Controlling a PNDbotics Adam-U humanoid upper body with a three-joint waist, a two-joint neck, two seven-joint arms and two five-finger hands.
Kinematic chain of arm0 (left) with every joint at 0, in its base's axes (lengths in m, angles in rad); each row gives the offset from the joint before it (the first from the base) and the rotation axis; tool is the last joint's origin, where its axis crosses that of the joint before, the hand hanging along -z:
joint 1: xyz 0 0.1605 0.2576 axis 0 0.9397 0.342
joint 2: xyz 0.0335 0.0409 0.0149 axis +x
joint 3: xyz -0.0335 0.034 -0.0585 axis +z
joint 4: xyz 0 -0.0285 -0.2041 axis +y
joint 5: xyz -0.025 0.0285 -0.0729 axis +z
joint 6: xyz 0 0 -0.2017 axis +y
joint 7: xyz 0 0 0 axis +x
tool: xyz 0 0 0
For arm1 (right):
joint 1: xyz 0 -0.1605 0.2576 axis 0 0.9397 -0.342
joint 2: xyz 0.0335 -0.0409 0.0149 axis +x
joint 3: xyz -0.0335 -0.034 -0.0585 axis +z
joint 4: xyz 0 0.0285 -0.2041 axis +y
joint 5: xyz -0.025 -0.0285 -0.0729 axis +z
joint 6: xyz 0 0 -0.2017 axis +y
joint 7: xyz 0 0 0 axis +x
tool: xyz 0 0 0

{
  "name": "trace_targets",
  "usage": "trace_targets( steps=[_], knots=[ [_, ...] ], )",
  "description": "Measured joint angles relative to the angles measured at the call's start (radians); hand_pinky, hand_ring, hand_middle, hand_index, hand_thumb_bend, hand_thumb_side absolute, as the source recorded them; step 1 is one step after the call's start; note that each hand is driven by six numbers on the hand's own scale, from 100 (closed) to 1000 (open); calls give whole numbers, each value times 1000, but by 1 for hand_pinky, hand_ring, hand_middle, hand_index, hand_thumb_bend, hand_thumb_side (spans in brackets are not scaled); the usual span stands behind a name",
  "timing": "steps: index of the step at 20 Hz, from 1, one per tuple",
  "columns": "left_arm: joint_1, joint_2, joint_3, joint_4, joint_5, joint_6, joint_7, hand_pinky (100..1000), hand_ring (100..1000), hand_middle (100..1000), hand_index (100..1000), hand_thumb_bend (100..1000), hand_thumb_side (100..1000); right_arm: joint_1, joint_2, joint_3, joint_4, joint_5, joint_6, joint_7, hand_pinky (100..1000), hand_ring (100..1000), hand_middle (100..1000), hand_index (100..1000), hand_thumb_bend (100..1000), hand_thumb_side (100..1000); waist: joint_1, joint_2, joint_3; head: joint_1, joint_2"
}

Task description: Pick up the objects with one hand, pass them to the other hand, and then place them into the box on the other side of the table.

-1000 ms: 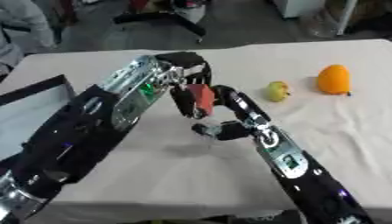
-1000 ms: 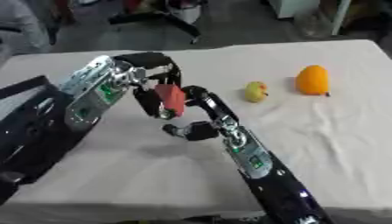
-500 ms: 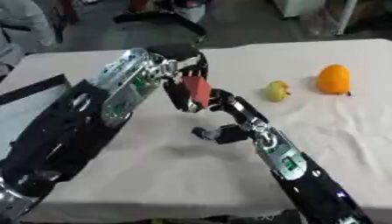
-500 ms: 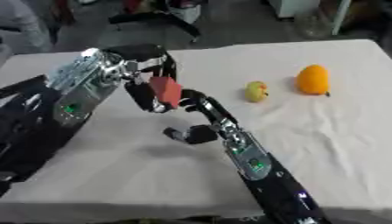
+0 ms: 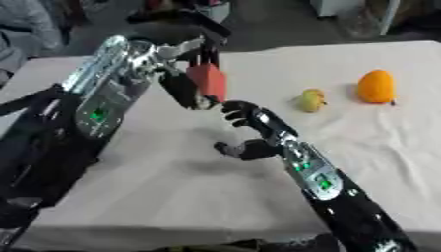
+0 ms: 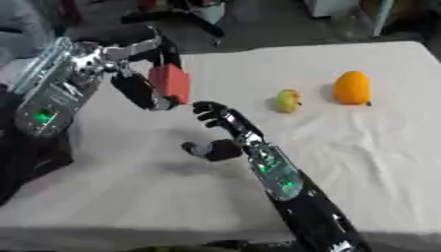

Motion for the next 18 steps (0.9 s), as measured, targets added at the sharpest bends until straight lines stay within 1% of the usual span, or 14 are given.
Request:
trace_targets(
  steps=[2,5,7,10,15,18],
  knots=[
    [13,29,25,-9,27,23,11,765,575,351,447,100,100,-1,-2,1,-5,-6,3,6,826,842,829,874,355,100,0,4,0,5,0],
    [31,71,61,-20,67,51,30,761,570,348,447,100,100,-8,-7,4,-18,-14,9,13,832,850,836,879,322,114,0,9,-5,17,0],
    [46,95,86,-26,91,70,49,760,569,346,448,100,100,-9,-8,5,-29,-19,11,21,830,848,835,877,334,103,0,16,-6,23,0],
    [62,130,123,-35,122,95,81,759,569,345,449,100,100,-17,-16,4,-50,-27,15,27,816,829,814,859,375,100,-1,30,-11,37,0],
    [92,197,180,-41,153,130,146,760,570,345,450,100,100,-36,-40,-3,-118,-62,22,18,809,817,799,844,382,100,-22,53,-17,70,0],
    [103,240,202,-30,161,142,176,762,573,348,450,100,100,-45,-55,-8,-165,-86,29,10,808,816,797,840,383,100,-26,63,-25,87,0]
  ],
)
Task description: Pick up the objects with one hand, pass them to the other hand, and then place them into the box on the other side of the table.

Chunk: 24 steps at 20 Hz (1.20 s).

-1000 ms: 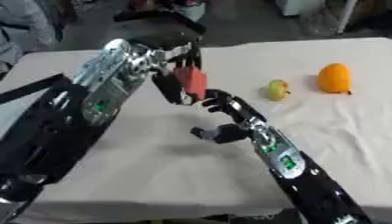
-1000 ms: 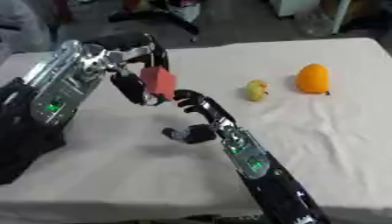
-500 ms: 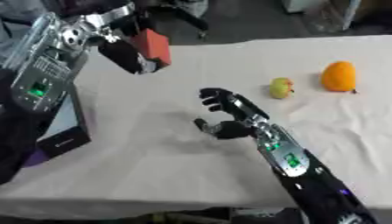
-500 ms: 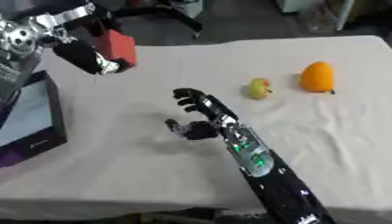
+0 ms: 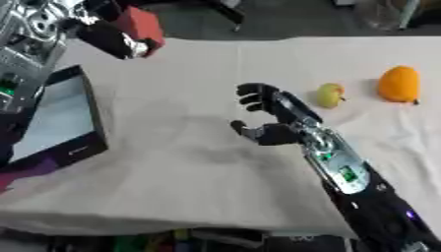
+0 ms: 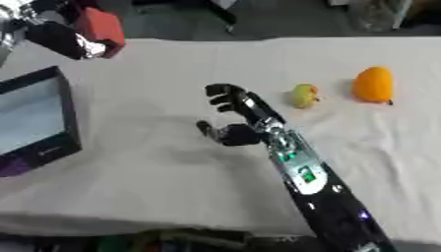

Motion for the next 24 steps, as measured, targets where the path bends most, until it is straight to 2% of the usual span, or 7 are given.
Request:
trace_targets(
  steps=[4,10,14,24],
  knots=[
    [21,52,20,29,0,6,23,763,577,351,452,100,100,-9,-16,0,-48,-26,11,-5,806,814,795,837,385,100,-12,26,-10,26,0],
    [62,125,44,74,-4,14,45,766,582,359,456,101,100,-18,-34,0,-102,-50,22,-14,806,812,792,833,391,100,-20,51,-23,58,0],
    [88,167,52,115,-17,17,57,768,585,364,459,138,100,-27,-45,0,-132,-59,21,-18,806,811,792,832,396,100,-25,66,-36,77,0],
    [140,215,80,230,-38,23,91,771,590,373,464,171,100,-47,-59,0,-184,-77,23,-29,806,810,790,831,406,100,-43,84,-58,123,-9]
  ],
)
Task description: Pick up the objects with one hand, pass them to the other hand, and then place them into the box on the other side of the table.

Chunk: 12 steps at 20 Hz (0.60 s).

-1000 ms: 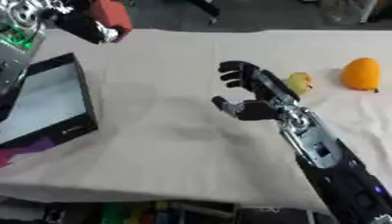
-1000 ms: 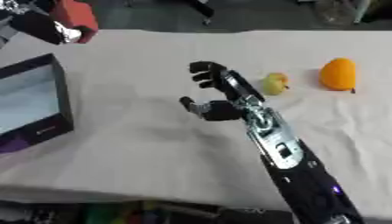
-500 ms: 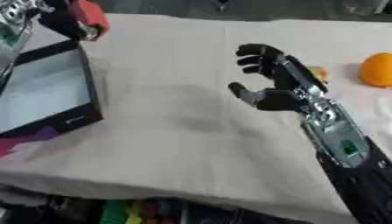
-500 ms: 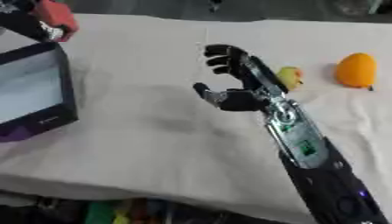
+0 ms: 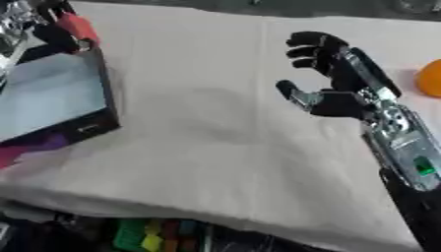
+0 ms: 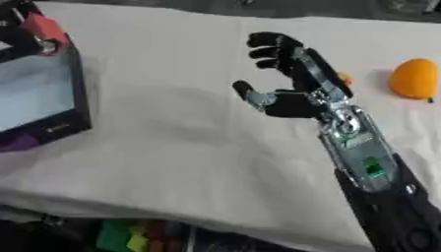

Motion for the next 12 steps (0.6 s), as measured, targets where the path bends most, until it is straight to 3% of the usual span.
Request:
trace_targets(
  steps=[7,12],
  knots=[
    [19,1,13,68,-10,-2,22,773,594,384,476,186,100,-9,-5,0,-8,-5,3,-8,806,810,790,830,409,100,-8,7,-4,33,-21],
    [25,1,22,109,-17,-2,38,795,625,457,561,261,100,-13,-6,0,-8,-5,4,-12,805,809,790,832,413,100,-11,8,-4,47,-28]
  ],
)
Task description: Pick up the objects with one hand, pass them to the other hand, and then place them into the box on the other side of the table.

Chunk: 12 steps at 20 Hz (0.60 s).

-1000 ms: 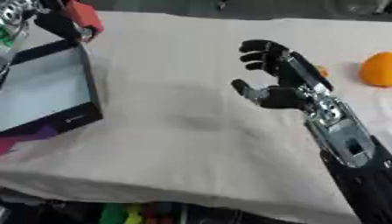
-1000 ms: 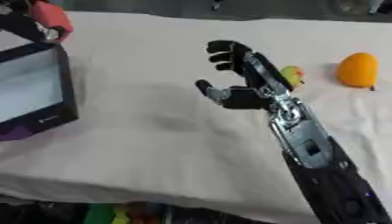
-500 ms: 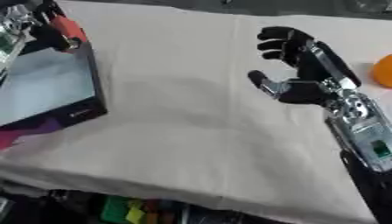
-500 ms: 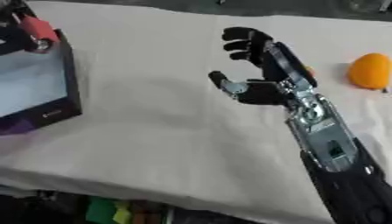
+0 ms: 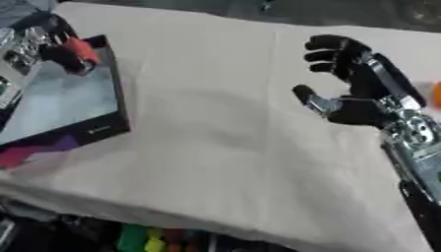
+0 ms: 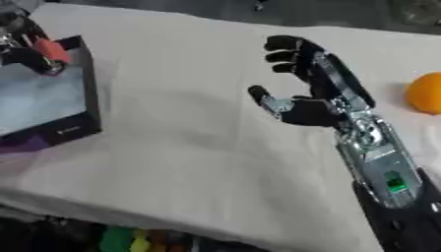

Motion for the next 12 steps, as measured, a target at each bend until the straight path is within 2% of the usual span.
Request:
trace_targets(
  steps=[1,3,4,5,6,9,12],
  knots=[
    [0,0,2,9,0,-1,3,800,634,473,583,279,100,0,0,0,0,0,0,-1,805,809,790,833,413,100,0,0,0,1,-2],
    [0,0,3,23,-1,-3,9,819,681,561,672,364,100,0,0,0,0,0,1,-2,805,809,789,833,414,100,0,0,0,2,-2],
    [0,0,3,27,-2,-4,11,851,744,637,743,457,100,0,0,0,0,0,1,-2,805,809,789,833,414,100,0,0,0,2,-3],
    [1,0,3,32,-4,-6,11,867,770,677,773,499,100,0,0,0,0,0,2,-3,805,809,789,833,415,100,0,0,0,2,-3],
    [1,0,3,36,-8,-9,10,899,814,738,813,590,151,0,0,0,0,0,3,-4,805,809,789,833,415,100,0,0,0,1,-3],
    [2,0,6,43,-24,-20,5,945,865,793,857,766,357,0,0,0,0,0,3,-4,805,810,789,833,417,100,0,0,0,-4,-3],
    [3,1,12,49,-44,-24,8,959,878,805,867,824,386,0,0,0,0,0,3,-5,805,810,789,834,420,100,0,0,-3,-9,-2]
  ],
)
